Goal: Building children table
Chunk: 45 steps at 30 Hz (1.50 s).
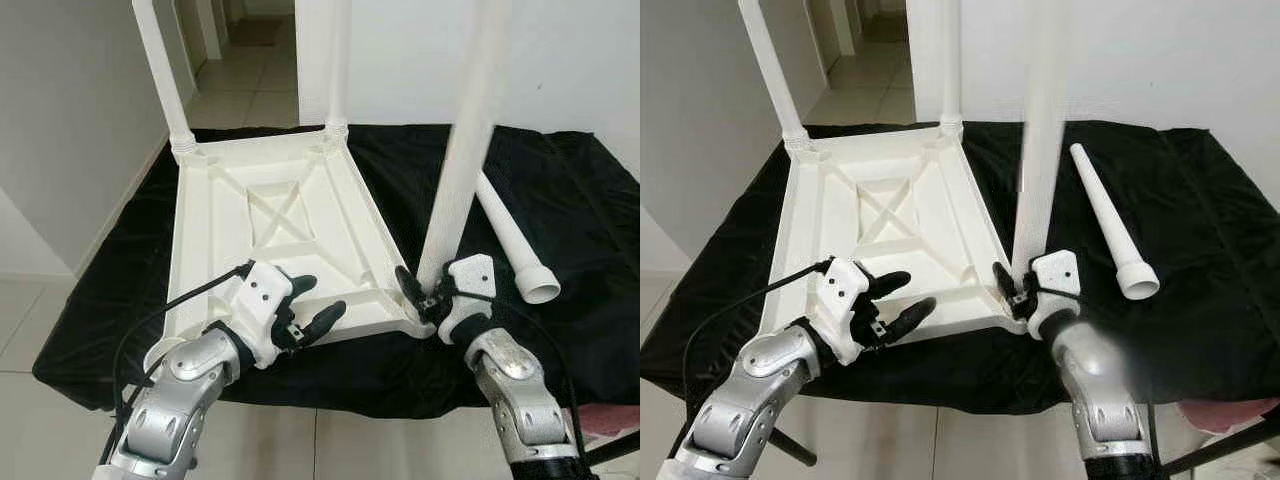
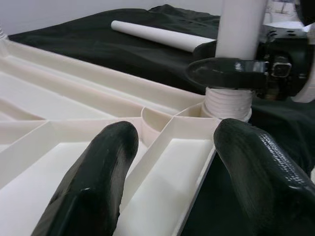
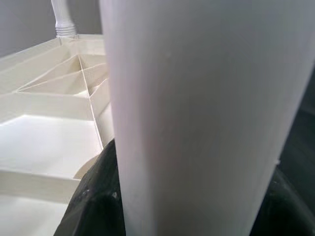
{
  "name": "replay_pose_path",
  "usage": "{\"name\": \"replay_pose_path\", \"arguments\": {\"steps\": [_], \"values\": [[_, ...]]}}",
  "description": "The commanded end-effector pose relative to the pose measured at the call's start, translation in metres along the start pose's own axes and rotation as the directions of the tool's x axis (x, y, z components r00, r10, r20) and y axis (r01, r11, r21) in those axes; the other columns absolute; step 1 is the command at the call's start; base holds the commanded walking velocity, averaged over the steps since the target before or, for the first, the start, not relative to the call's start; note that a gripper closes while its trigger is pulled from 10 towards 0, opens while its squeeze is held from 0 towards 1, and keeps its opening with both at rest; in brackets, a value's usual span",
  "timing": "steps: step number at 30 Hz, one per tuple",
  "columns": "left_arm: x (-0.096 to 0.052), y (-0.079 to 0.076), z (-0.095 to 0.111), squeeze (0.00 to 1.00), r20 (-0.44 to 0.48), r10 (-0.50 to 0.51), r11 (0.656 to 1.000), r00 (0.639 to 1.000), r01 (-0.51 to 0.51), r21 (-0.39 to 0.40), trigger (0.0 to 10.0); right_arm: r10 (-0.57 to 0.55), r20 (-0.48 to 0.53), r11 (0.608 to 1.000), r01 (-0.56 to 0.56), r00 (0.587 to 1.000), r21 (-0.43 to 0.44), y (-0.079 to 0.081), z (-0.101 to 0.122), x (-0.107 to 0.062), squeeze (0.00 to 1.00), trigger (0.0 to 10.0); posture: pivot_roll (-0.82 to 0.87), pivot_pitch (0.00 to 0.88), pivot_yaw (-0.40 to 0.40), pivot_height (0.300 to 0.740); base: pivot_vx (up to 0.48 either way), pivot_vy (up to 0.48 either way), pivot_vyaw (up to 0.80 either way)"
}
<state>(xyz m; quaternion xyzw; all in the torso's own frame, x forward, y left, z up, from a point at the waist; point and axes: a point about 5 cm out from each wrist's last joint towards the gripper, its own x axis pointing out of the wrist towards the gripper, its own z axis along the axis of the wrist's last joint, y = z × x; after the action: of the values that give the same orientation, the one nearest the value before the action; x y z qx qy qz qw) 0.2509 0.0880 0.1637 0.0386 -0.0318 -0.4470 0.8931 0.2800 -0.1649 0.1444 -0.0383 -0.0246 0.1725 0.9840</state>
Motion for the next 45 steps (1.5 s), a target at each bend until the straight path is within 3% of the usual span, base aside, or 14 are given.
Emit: {"name": "replay_pose_path", "arguments": {"steps": [1, 10, 16, 22, 28, 37, 45], "values": [[-0.001, 0.004, 0.0, 0.0, -0.012, 0.048, 0.999, 0.999, -0.048, 0.004, 10.0, 0.015, -0.121, 0.998, -0.008, 0.993, 0.059, 0.007, -0.025, -0.002, 0.0, 10.0, -0.04, 0.081, 0.073, 0.74, 0.0, 0.0, 0.0], [-0.003, 0.001, -0.001, 0.0, -0.013, 0.064, 0.998, 0.998, -0.064, -0.003, 10.0, -0.028, -0.06, 0.999, 0.03, 0.998, 0.03, 0.011, -0.023, -0.004, 0.0, 10.0, -0.04, 0.083, 0.059, 0.74, 0.0, 0.0, 0.0], [-0.003, 0.005, 0.0, 0.0, -0.005, 0.083, 0.997, 0.997, -0.083, -0.001, 10.0, -0.095, -0.038, 0.992, 0.098, 0.995, 0.076, 0.01, -0.022, -0.006, 0.0, 10.0, -0.04, 0.078, 0.056, 0.74, 0.0, 0.0, 0.0], [-0.002, 0.007, 0.0, 0.0, -0.002, 0.088, 0.996, 0.996, -0.088, 0.002, 10.0, -0.059, -0.011, 0.998, 0.059, 0.998, -0.038, 0.016, -0.023, -0.01, 0.0, 10.0, -0.04, 0.074, 0.063, 0.74, 0.0, 0.0, 0.0], [0.0, 0.007, 0.001, 0.0, 0.0, 0.078, 0.997, 0.997, -0.078, 0.008, 10.0, -0.022, -0.012, 0.998, 0.022, 1.0, -0.064, 0.022, -0.026, -0.012, 0.0, 10.0, -0.04, 0.075, 0.07, 0.74, 0.0, 0.0, 0.0], [0.0, 0.007, 0.002, 0.0, 0.0, 0.077, 0.997, 0.997, -0.077, 0.008, 10.0, -0.082, -0.039, 0.996, 0.084, 0.996, 0.042, 0.021, -0.031, -0.011, 0.0, 10.0, -0.04, 0.073, 0.071, 0.74, 0.0, 0.0, 0.0], [-0.002, 0.008, 0.001, 0.0, -0.007, 0.079, 0.997, 0.997, -0.078, 0.008, 10.0, -0.048, 0.001, 0.999, 0.048, 0.999, -0.02, 0.024, -0.033, -0.016, 0.0, 10.0, -0.03, 0.082, 0.077, 0.74, 0.0, 0.0, 0.0]]}}
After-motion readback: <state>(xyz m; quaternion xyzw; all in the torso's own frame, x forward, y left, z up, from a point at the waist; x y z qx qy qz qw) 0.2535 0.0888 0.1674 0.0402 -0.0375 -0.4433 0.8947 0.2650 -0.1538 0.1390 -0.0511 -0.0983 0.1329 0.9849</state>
